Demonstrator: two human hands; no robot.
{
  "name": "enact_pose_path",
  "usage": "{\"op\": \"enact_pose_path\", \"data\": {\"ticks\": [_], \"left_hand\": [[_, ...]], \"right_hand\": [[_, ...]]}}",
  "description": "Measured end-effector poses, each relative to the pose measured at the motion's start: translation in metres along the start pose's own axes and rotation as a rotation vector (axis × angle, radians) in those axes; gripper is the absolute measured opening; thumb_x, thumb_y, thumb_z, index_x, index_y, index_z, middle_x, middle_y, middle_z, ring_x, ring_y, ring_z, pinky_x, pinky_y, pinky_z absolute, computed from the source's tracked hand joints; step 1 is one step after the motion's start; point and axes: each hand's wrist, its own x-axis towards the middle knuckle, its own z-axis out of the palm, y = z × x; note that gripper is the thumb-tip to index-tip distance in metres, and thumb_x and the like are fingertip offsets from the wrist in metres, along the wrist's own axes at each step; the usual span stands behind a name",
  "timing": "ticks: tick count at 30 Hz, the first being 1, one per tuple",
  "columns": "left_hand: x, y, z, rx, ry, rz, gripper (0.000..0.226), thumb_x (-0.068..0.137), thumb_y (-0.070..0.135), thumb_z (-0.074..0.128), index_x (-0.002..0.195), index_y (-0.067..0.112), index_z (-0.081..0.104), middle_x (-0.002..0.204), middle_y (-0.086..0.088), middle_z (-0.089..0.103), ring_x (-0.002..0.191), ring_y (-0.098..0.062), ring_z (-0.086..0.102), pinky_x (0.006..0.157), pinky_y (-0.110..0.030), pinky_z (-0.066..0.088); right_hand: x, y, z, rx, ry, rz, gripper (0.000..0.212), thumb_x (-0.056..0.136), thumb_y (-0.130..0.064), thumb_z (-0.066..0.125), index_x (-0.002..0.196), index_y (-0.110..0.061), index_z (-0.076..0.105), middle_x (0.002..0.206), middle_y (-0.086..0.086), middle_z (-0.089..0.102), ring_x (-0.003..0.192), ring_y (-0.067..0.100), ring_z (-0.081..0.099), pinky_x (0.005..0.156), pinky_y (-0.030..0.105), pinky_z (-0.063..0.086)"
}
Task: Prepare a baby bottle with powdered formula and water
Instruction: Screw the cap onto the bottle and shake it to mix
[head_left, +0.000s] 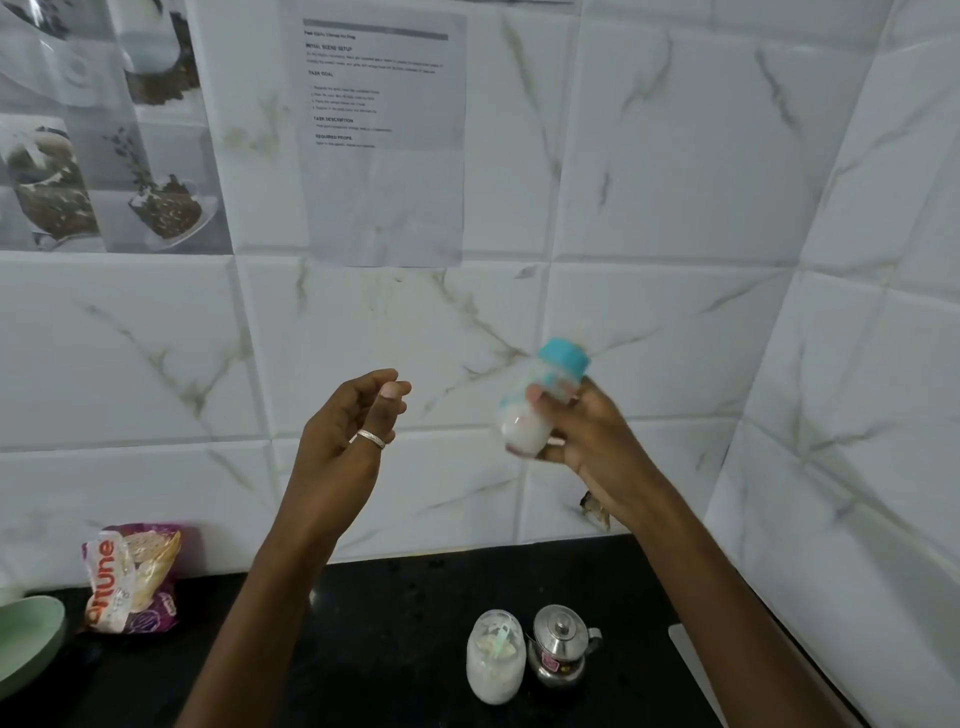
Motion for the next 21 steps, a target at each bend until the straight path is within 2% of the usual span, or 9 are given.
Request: {"op": "enact_pose_path", "data": {"ticks": [2,7,11,13,15,16,19,20,21], "left_hand": [[0.0,-0.002,0.0,0.007,-0.007,-0.001,0.042,0.09,0.058,0.055,0.122,0.035,0.067,0.118,0.019,0.074,0.114,-0.007,0.07,0.103,-0.042,0.056],[0.0,-0.001,0.003,0.008,-0.008,-0.002,0.042,0.089,0.059,0.055,0.122,0.035,0.067,0.118,0.018,0.074,0.114,-0.006,0.07,0.104,-0.043,0.056],[0.001,-0.002,0.002,0.025,-0.023,0.001,0.041,0.09,0.06,0.054,0.122,0.036,0.067,0.12,0.018,0.074,0.114,-0.008,0.069,0.104,-0.044,0.056],[0.001,-0.002,0.0,0.022,-0.014,-0.001,0.04,0.09,0.06,0.054,0.12,0.037,0.067,0.119,0.017,0.074,0.114,-0.006,0.069,0.104,-0.043,0.056],[0.002,-0.001,0.0,0.017,-0.005,-0.006,0.04,0.089,0.059,0.054,0.12,0.037,0.067,0.117,0.018,0.075,0.112,-0.005,0.07,0.103,-0.043,0.056],[0.002,-0.001,0.0,0.017,-0.007,-0.009,0.04,0.089,0.059,0.054,0.12,0.037,0.067,0.116,0.018,0.075,0.112,-0.005,0.07,0.103,-0.043,0.056],[0.002,-0.002,0.0,0.025,-0.012,-0.013,0.044,0.089,0.063,0.056,0.122,0.036,0.067,0.117,0.017,0.075,0.112,-0.007,0.07,0.103,-0.043,0.056],[0.002,-0.003,-0.001,0.027,-0.01,-0.013,0.045,0.088,0.064,0.056,0.122,0.036,0.067,0.117,0.017,0.075,0.112,-0.007,0.07,0.103,-0.043,0.056],[0.002,-0.002,-0.002,0.027,-0.005,-0.014,0.046,0.088,0.064,0.056,0.123,0.035,0.067,0.117,0.017,0.075,0.112,-0.006,0.07,0.103,-0.041,0.056]], "right_hand": [[0.003,-0.005,0.0,0.196,0.1,-0.046,0.061,0.08,-0.035,0.073,0.133,-0.013,0.052,0.132,0.017,0.063,0.117,0.033,0.069,0.089,0.055,0.06],[-0.004,0.001,0.003,-0.158,-0.095,0.045,0.059,0.077,-0.037,0.075,0.13,-0.02,0.055,0.128,0.009,0.067,0.115,0.023,0.07,0.087,0.044,0.062],[0.006,-0.006,-0.001,0.263,0.082,-0.04,0.059,0.081,-0.031,0.072,0.133,-0.013,0.052,0.126,0.013,0.066,0.115,0.031,0.07,0.09,0.057,0.06],[0.005,-0.003,-0.001,0.131,0.027,-0.017,0.056,0.08,-0.031,0.074,0.13,-0.016,0.053,0.124,0.011,0.067,0.115,0.03,0.07,0.091,0.057,0.059],[0.0,0.004,0.0,-0.08,-0.088,0.042,0.056,0.078,-0.032,0.077,0.128,-0.02,0.056,0.122,0.008,0.068,0.114,0.026,0.071,0.09,0.053,0.06],[-0.001,0.004,-0.001,-0.098,-0.094,0.035,0.056,0.079,-0.031,0.079,0.129,-0.019,0.056,0.123,0.009,0.067,0.114,0.026,0.071,0.089,0.05,0.061],[0.006,-0.002,-0.002,0.236,0.055,-0.048,0.057,0.084,-0.026,0.077,0.133,-0.014,0.052,0.127,0.013,0.063,0.117,0.033,0.068,0.091,0.056,0.06],[0.007,-0.003,-0.002,0.276,0.073,-0.062,0.056,0.083,-0.026,0.074,0.133,-0.015,0.052,0.127,0.014,0.063,0.117,0.033,0.068,0.091,0.057,0.059],[0.007,-0.004,-0.001,0.203,0.053,-0.054,0.056,0.081,-0.027,0.073,0.131,-0.016,0.052,0.128,0.015,0.063,0.117,0.032,0.068,0.092,0.056,0.059]]}}
